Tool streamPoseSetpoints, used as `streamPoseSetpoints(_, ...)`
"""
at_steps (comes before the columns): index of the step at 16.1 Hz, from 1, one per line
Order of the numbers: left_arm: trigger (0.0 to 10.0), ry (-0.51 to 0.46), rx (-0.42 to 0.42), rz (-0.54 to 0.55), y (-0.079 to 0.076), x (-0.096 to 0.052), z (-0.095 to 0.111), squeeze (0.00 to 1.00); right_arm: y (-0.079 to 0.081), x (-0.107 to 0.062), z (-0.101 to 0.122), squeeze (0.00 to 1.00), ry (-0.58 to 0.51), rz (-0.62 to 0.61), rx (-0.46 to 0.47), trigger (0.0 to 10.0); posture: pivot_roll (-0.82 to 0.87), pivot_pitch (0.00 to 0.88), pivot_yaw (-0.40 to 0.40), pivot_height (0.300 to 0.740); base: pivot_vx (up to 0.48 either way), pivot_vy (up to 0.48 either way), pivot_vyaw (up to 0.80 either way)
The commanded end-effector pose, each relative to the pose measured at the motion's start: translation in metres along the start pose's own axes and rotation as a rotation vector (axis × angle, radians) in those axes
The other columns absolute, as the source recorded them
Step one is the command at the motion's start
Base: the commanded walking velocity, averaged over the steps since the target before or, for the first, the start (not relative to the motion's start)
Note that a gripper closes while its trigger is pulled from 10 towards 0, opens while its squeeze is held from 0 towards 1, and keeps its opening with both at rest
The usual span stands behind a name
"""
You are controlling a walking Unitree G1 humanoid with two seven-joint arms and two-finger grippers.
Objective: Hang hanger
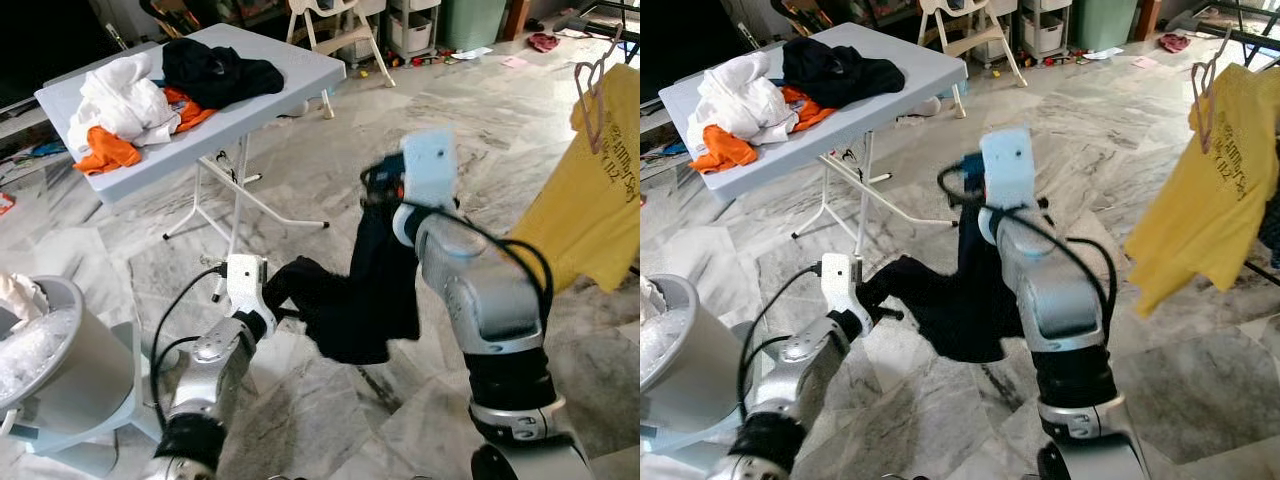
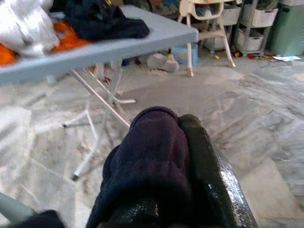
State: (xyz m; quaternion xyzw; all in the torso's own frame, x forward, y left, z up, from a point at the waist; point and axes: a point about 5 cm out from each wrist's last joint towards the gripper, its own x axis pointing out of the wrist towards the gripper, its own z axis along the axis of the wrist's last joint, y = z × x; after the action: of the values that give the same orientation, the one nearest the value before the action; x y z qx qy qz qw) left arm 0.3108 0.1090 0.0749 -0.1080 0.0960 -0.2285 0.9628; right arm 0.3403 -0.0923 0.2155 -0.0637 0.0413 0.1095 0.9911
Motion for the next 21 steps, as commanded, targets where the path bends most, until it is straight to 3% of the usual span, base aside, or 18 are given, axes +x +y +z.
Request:
streamPoseSetpoints(1,0.0,0.057,0.048,0.012,0.005,-0.007,-0.001,0.0,0.003,0.002,-0.008,0.0,0.003,-0.004,-0.045,0.0,-0.14,0.024,0.141,0.74,0.0,0.0,0.0)
streamPoseSetpoints(4,0.0,0.257,0.139,-0.062,0.003,-0.024,-0.02,0.0,-0.005,0.002,-0.051,0.0,0.082,-0.047,-0.229,0.0,-0.13,0.019,0.14,0.74,0.0,0.0,0.0)
streamPoseSetpoints(5,0.0,0.275,0.151,-0.071,0.003,-0.026,-0.022,0.0,-0.006,0.001,-0.056,0.0,0.091,-0.048,-0.245,0.0,-0.13,0.017,0.141,0.74,0.0,0.0,0.0)
streamPoseSetpoints(6,0.0,0.313,0.155,-0.06,0.007,-0.032,-0.029,0.0,-0.008,0.0,-0.069,0.0,0.109,-0.052,-0.334,0.0,-0.12,0.015,0.141,0.74,0.0,0.0,0.0)
streamPoseSetpoints(7,0.0,0.349,0.154,-0.059,0.008,-0.038,-0.035,0.0,-0.009,-0.002,-0.08,0.0,0.133,-0.038,-0.366,4.4,-0.13,0.014,0.141,0.74,0.0,0.0,0.0)
streamPoseSetpoints(8,0.0,0.392,0.163,-0.075,0.009,-0.043,-0.041,0.0,-0.007,-0.005,-0.09,0.0,0.164,-0.002,-0.371,10.0,-0.13,0.013,0.14,0.74,0.0,0.0,0.0)
streamPoseSetpoints(9,0.0,0.411,0.165,-0.068,0.011,-0.045,-0.044,0.0,-0.006,-0.008,-0.1,1.0,0.192,0.035,-0.359,10.0,-0.13,0.01,0.138,0.74,0.0,0.0,0.0)
streamPoseSetpoints(13,0.0,0.353,0.157,0.026,0.021,-0.035,-0.03,0.0,0.003,-0.018,-0.123,1.0,0.264,0.189,-0.356,10.0,-0.13,0.01,0.132,0.74,0.0,0.0,0.0)
streamPoseSetpoints(14,0.0,0.249,0.122,0.109,0.027,-0.026,-0.013,0.0,0.003,-0.023,-0.13,1.0,0.295,0.277,-0.356,10.0,-0.14,0.011,0.129,0.74,0.0,0.0,0.0)
streamPoseSetpoints(16,0.0,0.163,0.092,0.161,0.032,-0.02,0.001,0.0,0.002,-0.028,-0.135,1.0,0.322,0.342,-0.364,10.0,-0.14,0.012,0.129,0.74,0.0,0.0,0.0)
streamPoseSetpoints(17,0.0,0.12,0.08,0.18,0.033,-0.016,0.01,0.0,-0.001,-0.031,-0.14,1.0,0.346,0.364,-0.412,10.0,-0.15,0.012,0.126,0.74,0.0,0.0,0.0)
streamPoseSetpoints(19,0.0,0.086,0.085,0.195,0.033,-0.013,0.021,0.0,-0.011,-0.036,-0.157,1.0,0.389,0.384,-0.646,10.0,-0.14,0.013,0.124,0.74,0.0,0.0,0.0)
streamPoseSetpoints(21,0.0,0.065,0.097,0.249,0.039,-0.013,0.025,0.0,-0.007,-0.049,-0.169,1.0,0.429,0.521,-0.691,10.0,-0.14,0.014,0.125,0.74,0.0,0.0,0.0)
